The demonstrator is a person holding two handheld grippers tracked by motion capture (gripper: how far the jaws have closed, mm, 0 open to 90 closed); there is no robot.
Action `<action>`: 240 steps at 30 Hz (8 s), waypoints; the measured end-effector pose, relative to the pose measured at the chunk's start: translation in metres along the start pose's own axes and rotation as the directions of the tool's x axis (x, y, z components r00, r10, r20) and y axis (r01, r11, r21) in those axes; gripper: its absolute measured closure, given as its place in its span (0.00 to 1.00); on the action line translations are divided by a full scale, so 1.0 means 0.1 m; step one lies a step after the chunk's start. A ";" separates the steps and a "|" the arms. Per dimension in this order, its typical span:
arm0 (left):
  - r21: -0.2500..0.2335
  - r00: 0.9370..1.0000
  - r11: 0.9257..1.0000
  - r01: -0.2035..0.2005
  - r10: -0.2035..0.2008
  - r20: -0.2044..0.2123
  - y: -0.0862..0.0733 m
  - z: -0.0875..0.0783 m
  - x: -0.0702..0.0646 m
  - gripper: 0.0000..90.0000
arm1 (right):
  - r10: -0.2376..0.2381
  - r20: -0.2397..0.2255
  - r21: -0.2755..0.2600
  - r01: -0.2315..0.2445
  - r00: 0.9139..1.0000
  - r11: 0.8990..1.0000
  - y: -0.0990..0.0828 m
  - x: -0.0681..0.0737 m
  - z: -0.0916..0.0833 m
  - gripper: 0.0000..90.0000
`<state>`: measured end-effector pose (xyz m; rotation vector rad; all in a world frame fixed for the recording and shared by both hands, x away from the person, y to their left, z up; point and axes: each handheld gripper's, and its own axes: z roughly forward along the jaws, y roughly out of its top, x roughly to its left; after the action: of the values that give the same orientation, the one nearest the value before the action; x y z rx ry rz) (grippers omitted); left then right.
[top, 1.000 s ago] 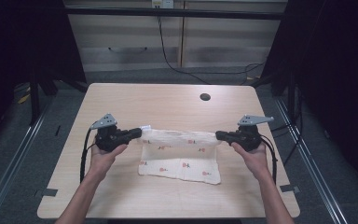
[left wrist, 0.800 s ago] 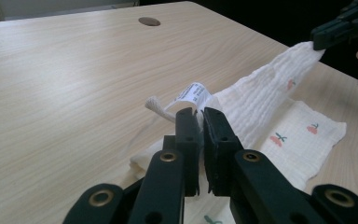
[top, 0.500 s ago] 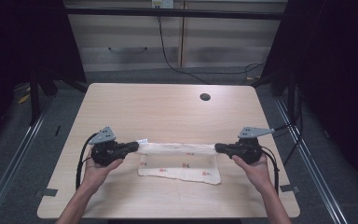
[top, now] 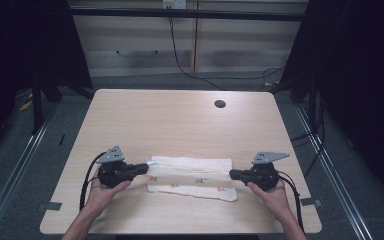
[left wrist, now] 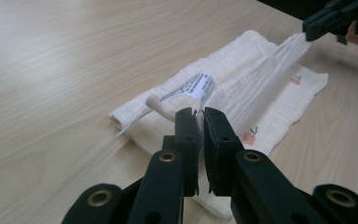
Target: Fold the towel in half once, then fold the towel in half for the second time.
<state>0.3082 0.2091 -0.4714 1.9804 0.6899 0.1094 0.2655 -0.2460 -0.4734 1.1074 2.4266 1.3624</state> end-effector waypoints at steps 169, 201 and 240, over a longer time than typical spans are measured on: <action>0.037 0.997 0.998 0.060 -0.057 -0.056 0.09 0.33 0.42 0.94 | -0.099 -0.002 -0.037 0.099 0.995 0.994 0.39 -0.02 0.20 0.97; 0.016 0.994 0.996 0.083 -0.081 -0.079 0.11 0.33 0.33 0.94 | -0.143 -0.035 0.103 0.146 0.989 0.984 0.02 0.32 0.15 0.97; -0.041 0.996 0.997 0.062 -0.065 -0.067 0.26 0.35 0.19 0.93 | -0.016 -0.008 0.238 0.017 1.000 0.971 0.01 0.07 0.39 0.97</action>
<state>0.3478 0.1823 -0.4717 1.9229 0.7884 0.1518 0.2786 -0.2147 -0.4931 1.1308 2.6512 1.0909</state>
